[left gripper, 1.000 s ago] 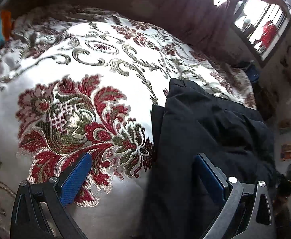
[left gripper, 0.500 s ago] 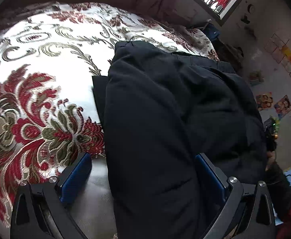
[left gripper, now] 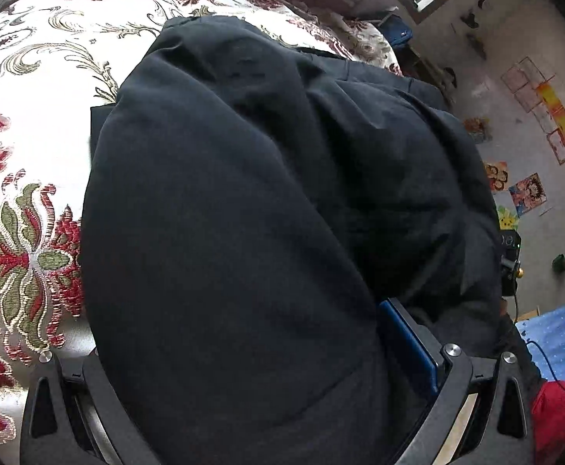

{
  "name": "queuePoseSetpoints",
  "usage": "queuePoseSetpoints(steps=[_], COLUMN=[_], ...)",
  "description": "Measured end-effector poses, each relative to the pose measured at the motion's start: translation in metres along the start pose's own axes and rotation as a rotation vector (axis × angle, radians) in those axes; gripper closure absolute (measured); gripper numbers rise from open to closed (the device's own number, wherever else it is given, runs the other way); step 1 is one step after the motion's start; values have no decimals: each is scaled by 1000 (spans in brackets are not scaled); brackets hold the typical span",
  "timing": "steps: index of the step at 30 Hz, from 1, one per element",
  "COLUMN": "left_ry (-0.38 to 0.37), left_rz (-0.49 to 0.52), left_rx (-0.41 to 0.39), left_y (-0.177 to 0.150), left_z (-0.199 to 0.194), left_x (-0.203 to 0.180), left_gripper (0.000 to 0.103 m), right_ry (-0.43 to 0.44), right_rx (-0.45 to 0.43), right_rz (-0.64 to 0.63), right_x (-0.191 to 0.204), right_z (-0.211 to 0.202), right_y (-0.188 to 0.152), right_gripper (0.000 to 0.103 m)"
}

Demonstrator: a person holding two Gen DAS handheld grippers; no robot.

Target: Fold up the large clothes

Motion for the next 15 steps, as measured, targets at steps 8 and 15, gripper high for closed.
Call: queuePoseSetpoints(steps=[8, 15], left_ry=[-84, -118], left_rz=[19, -56], left_rx=[-6, 69], left_y=[-4, 1], left_z=[-10, 2], left_x=[4, 9], left_gripper=[0, 0], right_ry=[46, 48], right_rx=[-7, -16], right_rz=[43, 49], right_x=[-6, -10], right_z=[2, 6], right_y=[-6, -2], right_gripper=[1, 1])
Point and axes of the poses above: each gripper's, at about its wrist camera, not at the fingertips, and z roughly the way its jaws point, x to its left, y to its top, the point moved 3 cm from there along z, roughly the way its jaws point, and after that the axes turned 7 degrees about -y, right-handed, at the moved point
